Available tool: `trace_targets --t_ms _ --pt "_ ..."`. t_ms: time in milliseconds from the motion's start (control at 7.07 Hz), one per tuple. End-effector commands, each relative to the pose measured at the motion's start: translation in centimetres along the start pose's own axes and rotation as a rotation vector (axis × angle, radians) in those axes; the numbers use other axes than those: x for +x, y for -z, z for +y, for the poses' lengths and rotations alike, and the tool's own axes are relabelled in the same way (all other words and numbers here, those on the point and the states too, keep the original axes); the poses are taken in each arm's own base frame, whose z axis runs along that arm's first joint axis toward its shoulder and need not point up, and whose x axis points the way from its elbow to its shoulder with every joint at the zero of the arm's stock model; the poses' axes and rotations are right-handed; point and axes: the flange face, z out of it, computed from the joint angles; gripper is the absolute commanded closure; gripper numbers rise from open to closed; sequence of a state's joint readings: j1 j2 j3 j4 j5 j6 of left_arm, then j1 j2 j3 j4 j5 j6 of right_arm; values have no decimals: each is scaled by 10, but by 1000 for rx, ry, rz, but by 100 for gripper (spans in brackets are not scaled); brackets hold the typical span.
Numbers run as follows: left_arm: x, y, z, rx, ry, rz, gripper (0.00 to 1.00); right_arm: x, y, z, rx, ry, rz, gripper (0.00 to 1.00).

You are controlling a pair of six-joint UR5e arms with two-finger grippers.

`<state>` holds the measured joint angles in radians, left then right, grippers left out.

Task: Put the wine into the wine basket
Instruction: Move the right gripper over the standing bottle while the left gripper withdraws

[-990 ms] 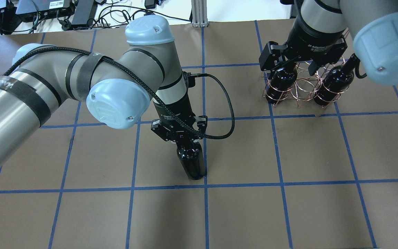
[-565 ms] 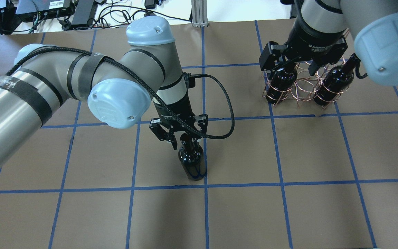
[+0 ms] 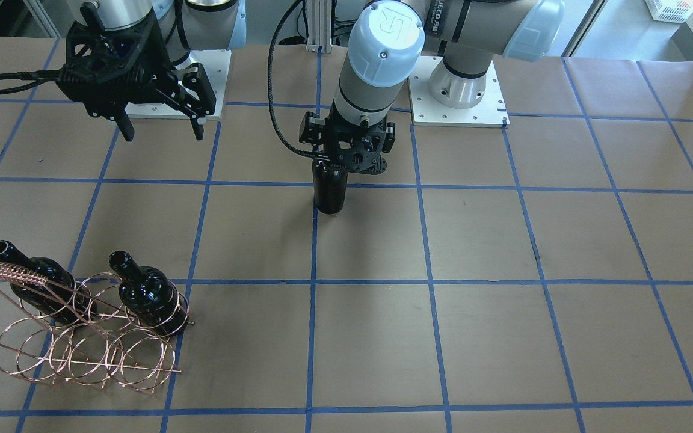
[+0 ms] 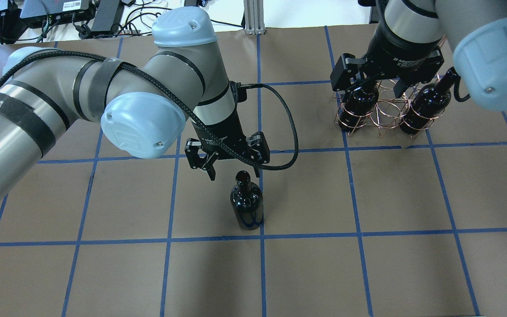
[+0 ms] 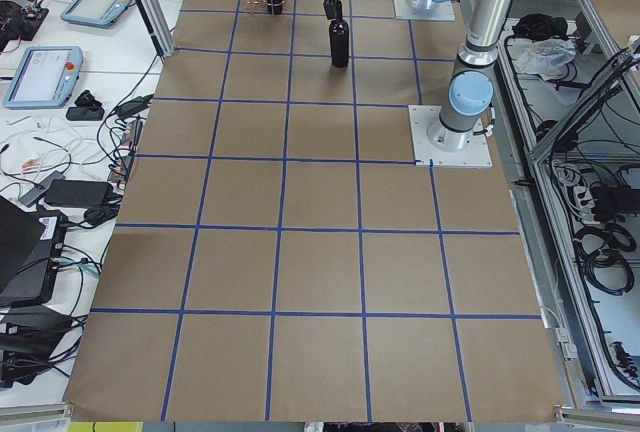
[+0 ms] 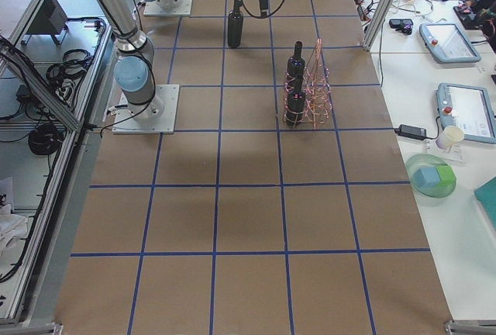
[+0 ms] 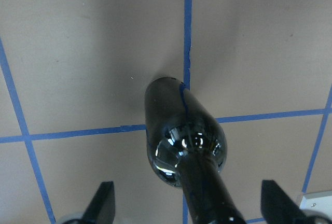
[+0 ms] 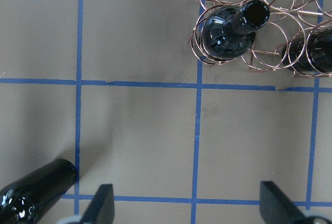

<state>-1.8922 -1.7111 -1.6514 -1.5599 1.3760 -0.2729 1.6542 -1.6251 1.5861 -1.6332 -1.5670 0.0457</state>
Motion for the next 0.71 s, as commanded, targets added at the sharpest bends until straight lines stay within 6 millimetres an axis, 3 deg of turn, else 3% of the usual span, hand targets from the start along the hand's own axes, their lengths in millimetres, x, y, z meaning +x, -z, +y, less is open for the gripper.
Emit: trace_targets --t_ms 0,141,283,424,565 --pt "-19 54 -16 72 28 23 0 -4 -1 2 -7 -42 -12 0" --pt "-49 97 -34 146 22 40 0 -15 -4 3 -14 -49 -15 0" --pt "-100 127 -48 167 0 -5 0 -39 -11 8 -31 -98 -16 0" --pt "-149 139 -57 190 42 -89 0 -71 -23 12 -45 -112 -16 0" --pt "-172 151 -56 206 23 -111 0 -109 -27 28 -51 -128 -20 0"
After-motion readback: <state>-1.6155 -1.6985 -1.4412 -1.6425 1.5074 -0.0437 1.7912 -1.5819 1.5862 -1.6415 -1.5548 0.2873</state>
